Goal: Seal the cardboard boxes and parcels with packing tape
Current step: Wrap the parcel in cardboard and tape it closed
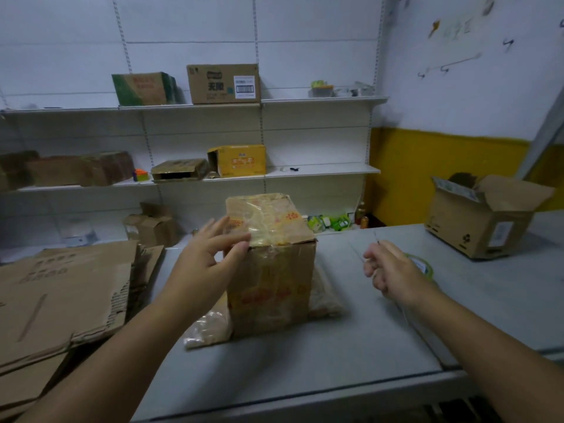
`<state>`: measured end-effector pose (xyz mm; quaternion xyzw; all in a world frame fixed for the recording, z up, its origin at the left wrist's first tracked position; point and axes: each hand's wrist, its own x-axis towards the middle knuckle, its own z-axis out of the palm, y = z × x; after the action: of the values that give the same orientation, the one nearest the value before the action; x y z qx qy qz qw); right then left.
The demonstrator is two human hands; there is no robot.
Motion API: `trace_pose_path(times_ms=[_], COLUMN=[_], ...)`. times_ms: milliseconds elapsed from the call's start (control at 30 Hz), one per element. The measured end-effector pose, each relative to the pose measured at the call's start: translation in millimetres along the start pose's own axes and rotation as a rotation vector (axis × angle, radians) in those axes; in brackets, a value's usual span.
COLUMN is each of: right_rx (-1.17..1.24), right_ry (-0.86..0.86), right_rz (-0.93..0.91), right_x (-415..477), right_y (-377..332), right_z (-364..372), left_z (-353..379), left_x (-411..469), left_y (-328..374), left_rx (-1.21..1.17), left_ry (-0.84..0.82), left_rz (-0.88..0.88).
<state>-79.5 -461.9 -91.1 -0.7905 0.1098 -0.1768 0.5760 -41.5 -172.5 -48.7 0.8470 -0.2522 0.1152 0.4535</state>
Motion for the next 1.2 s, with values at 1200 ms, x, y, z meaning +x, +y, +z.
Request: trace_pose_path(times_ms=[1200], right_rx=[-0.901], right_ry=[0.137], right_rz=[-0.454], right_x=[0], right_y=[80], right_z=[-91], left_z=[228], left_x=[42], left_y=[17], left_rx=[-0.094], left_ry=[-0.255], left_rz=[-0.165])
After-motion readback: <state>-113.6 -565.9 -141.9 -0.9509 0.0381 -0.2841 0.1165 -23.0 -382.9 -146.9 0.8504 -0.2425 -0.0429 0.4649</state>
